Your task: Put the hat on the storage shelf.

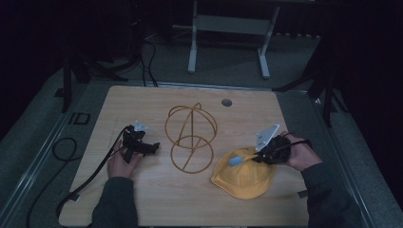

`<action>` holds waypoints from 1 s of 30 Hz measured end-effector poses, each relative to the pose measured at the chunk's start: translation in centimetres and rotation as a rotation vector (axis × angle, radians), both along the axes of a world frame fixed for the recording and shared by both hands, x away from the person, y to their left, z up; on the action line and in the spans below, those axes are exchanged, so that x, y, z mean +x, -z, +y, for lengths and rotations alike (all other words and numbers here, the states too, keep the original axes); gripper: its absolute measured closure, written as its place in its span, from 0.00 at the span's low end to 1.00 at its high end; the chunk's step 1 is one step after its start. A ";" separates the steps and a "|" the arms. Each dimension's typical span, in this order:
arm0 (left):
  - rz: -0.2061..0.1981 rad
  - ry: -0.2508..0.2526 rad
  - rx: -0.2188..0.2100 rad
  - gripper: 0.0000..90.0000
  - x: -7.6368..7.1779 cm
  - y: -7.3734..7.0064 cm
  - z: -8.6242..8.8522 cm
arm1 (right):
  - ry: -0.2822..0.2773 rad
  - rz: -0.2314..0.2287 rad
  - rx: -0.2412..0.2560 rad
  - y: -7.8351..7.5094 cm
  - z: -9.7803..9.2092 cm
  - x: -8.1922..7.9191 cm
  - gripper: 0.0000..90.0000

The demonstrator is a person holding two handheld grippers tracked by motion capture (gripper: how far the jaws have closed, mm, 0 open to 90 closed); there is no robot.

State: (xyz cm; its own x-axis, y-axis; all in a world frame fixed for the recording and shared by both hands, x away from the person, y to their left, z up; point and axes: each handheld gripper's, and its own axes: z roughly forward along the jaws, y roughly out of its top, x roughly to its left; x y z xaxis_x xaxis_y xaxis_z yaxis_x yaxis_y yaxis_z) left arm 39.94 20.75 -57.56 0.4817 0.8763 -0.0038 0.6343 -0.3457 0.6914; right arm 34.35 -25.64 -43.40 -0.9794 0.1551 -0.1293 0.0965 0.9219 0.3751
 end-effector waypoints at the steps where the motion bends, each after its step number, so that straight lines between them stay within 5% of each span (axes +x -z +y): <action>1: 0.000 0.000 0.000 0.03 0.0 0.0 0.0 | 0.000 -0.002 -0.001 -0.2 0.0 0.0 0.94; 12: 0.000 0.000 0.000 0.03 0.0 0.0 0.0 | 0.005 0.005 -0.045 -1.8 0.2 -0.1 0.94; 30: 0.001 0.000 0.001 0.03 0.0 0.0 0.0 | -0.010 -0.039 -0.044 -5.1 1.3 0.8 0.94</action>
State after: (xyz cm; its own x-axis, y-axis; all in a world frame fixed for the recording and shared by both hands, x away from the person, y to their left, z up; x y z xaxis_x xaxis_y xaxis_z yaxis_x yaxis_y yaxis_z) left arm 39.94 20.75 -57.55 0.4818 0.8763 -0.0033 0.6349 -0.3464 0.6905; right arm 35.13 -24.36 -38.35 -0.9750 0.1386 -0.1734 0.0733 0.9384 0.3377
